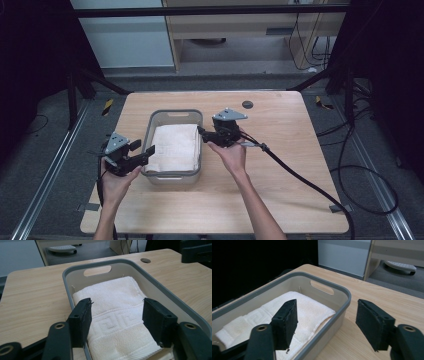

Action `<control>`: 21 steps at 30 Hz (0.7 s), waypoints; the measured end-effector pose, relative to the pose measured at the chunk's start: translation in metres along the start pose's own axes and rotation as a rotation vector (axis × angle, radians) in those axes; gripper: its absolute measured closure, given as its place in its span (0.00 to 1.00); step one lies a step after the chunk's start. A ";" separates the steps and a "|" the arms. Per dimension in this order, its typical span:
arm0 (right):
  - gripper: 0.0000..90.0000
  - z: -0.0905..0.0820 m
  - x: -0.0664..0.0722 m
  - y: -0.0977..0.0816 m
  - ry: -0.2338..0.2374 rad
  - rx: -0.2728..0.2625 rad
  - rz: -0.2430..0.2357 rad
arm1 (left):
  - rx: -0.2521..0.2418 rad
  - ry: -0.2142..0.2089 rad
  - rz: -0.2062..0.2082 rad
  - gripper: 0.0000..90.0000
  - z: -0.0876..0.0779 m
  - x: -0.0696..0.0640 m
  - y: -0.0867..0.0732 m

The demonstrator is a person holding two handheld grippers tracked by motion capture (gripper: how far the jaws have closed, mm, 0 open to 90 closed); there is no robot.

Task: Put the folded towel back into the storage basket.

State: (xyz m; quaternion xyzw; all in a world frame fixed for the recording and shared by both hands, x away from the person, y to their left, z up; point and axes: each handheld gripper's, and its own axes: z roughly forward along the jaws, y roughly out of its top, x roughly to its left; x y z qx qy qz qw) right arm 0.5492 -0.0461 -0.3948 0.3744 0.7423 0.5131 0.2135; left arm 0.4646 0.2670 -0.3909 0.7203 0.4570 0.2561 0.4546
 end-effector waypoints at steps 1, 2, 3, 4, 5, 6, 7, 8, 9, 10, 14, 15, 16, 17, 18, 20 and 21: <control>0.35 -0.004 -0.002 -0.001 0.004 -0.001 0.002 | -0.001 -0.001 0.003 0.43 0.000 0.000 0.000; 0.33 -0.009 -0.005 -0.002 0.008 -0.006 0.002 | -0.001 0.000 0.007 0.42 0.000 -0.001 -0.001; 0.32 -0.013 -0.007 -0.003 0.008 -0.006 -0.001 | -0.002 0.003 0.010 0.41 0.000 -0.001 -0.002; 0.31 -0.018 -0.010 -0.004 0.009 -0.006 -0.006 | -0.007 0.005 0.011 0.39 0.000 -0.001 -0.002; 0.30 -0.022 -0.013 -0.005 0.007 -0.006 -0.013 | -0.008 0.006 0.012 0.39 0.000 0.000 -0.003; 0.29 -0.027 -0.015 -0.007 0.002 -0.011 -0.010 | -0.011 0.004 0.009 0.38 0.000 0.000 -0.005; 0.28 -0.032 -0.019 -0.009 0.000 -0.014 -0.012 | -0.014 0.001 0.009 0.37 -0.001 0.001 -0.006; 0.26 -0.038 -0.023 -0.011 -0.003 -0.015 -0.008 | -0.017 -0.002 0.008 0.36 -0.001 0.002 -0.007; 0.24 -0.041 -0.026 -0.013 -0.004 -0.017 -0.007 | -0.018 -0.005 0.006 0.36 -0.001 0.002 -0.008; 0.23 -0.046 -0.029 -0.015 -0.008 -0.017 -0.006 | -0.019 -0.006 0.008 0.36 -0.002 0.003 -0.009; 0.19 -0.068 -0.044 -0.029 -0.015 -0.014 -0.001 | -0.024 -0.001 0.011 0.33 -0.004 0.006 -0.014; 0.19 -0.071 -0.047 -0.032 -0.019 -0.012 -0.001 | -0.026 -0.001 0.013 0.33 -0.005 0.007 -0.015; 0.18 -0.077 -0.051 -0.035 -0.027 -0.010 -0.003 | -0.028 0.003 0.015 0.32 -0.006 0.009 -0.017; 0.18 -0.083 -0.055 -0.039 -0.034 -0.009 -0.001 | -0.033 0.008 0.013 0.31 -0.007 0.010 -0.018; 0.18 -0.088 -0.059 -0.043 -0.038 -0.009 0.004 | -0.036 0.009 0.009 0.30 -0.008 0.011 -0.018; 0.18 -0.099 -0.067 -0.052 -0.047 -0.011 0.020 | -0.047 0.009 -0.005 0.29 -0.011 0.014 -0.021; 0.18 -0.105 -0.071 -0.057 -0.052 -0.012 0.027 | -0.052 0.010 -0.010 0.29 -0.013 0.015 -0.023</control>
